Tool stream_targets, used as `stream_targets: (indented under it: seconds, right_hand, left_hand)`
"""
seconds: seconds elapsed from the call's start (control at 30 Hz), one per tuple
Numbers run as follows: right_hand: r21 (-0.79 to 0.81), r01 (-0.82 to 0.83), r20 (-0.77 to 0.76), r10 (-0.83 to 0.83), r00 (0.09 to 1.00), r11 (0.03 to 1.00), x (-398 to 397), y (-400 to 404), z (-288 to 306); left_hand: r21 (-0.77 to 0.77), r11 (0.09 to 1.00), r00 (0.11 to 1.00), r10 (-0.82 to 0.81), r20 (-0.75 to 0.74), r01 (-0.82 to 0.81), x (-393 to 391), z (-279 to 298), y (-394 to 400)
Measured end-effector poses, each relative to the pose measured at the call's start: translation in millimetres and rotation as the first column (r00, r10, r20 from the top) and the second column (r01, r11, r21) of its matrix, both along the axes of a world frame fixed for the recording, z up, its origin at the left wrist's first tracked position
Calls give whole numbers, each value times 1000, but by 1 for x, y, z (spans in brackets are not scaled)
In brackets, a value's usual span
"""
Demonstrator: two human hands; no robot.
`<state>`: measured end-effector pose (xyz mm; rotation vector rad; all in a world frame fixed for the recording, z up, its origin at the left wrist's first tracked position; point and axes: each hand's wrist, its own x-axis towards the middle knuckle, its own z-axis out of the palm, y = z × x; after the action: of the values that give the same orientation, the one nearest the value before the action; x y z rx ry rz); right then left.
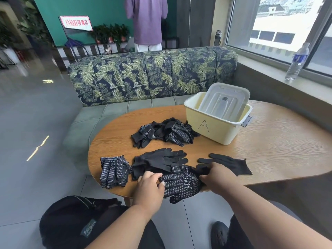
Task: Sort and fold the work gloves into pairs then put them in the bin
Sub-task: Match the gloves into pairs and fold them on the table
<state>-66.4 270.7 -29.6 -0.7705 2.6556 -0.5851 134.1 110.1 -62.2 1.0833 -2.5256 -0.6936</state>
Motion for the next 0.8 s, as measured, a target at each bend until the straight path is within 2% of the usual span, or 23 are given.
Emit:
stream_targets:
  seconds: [0.1, 0.2, 0.27, 0.33, 0.4, 0.5, 0.57, 0.7, 0.8]
  right_hand:
    - [-42, -29, 13, 30, 999, 999, 4, -1, 2]
    - [-190, -1, 31, 7, 999, 982, 14, -6, 12]
    - [-293, -28, 87, 56, 995, 956, 21, -9, 23]
    - [-377, -109, 149, 176, 973, 920, 28, -12, 42]
    - [-481, -167, 225, 305, 925, 861, 36, -14, 64]
    - [-631, -187, 351, 492, 796, 753, 45, -15, 94]
    - [-654, -201, 381, 547, 745, 729, 51, -14, 111]
    - [-637, -202, 383, 533, 754, 744, 58, -9, 129]
    - [-634, -202, 386, 532, 753, 747, 56, -6, 125]
  left_hand:
    - [10, 1000, 1000, -1, -11, 1, 1, -1, -1]
    - [40, 999, 1000, -22, -22, 22, 3, -2, -3]
    - [110, 993, 998, -24, -60, 31, 5, -1, -5]
    - [262, 965, 987, 16, -160, 27, 5, 4, -8]
    - [432, 899, 955, 63, -292, 73, 5, 14, -12]
    - [554, 788, 876, 39, -480, 269, 6, 37, -15]
    - [577, 728, 829, 22, -559, 370, 6, 56, -13]
    - [585, 686, 793, 19, -609, 433, 10, 71, -14]
    - [593, 677, 802, 5, -597, 437, 15, 70, -13]
